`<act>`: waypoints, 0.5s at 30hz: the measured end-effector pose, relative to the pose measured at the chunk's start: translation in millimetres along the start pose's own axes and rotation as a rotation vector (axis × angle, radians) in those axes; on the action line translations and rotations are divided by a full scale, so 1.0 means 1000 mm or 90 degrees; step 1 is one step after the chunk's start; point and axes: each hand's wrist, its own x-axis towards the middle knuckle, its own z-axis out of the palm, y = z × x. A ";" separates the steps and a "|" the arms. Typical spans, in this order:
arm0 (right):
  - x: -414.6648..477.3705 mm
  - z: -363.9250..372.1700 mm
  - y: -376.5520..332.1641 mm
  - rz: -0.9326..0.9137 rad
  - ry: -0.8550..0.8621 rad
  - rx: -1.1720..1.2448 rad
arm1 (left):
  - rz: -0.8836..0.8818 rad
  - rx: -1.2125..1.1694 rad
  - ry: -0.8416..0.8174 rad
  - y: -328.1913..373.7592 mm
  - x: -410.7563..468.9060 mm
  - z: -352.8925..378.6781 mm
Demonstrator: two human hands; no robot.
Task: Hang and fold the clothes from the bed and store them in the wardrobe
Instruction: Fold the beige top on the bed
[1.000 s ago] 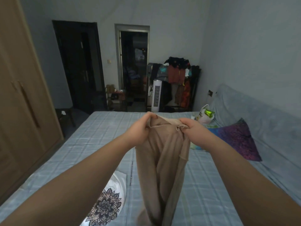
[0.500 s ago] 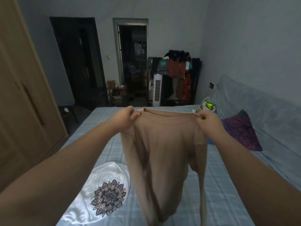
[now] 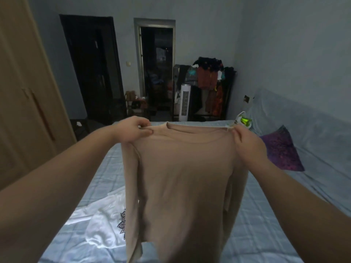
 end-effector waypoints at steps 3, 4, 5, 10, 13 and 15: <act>-0.009 -0.002 -0.016 0.004 0.061 -0.058 | 0.006 -0.083 0.013 -0.010 -0.012 -0.006; -0.011 -0.002 -0.020 0.018 0.067 -0.060 | 0.019 -0.102 0.013 -0.012 -0.016 -0.006; -0.013 -0.002 -0.023 0.029 0.070 -0.052 | 0.036 -0.125 0.014 -0.012 -0.021 -0.006; -0.024 -0.012 -0.027 0.009 0.110 -0.073 | 0.062 -0.247 0.007 -0.016 -0.036 -0.003; -0.028 -0.026 -0.016 -0.044 0.136 -0.169 | 0.075 -0.268 0.044 -0.024 -0.036 0.001; -0.028 -0.037 -0.010 -0.084 0.132 -0.208 | 0.067 -0.219 0.101 -0.030 -0.031 0.009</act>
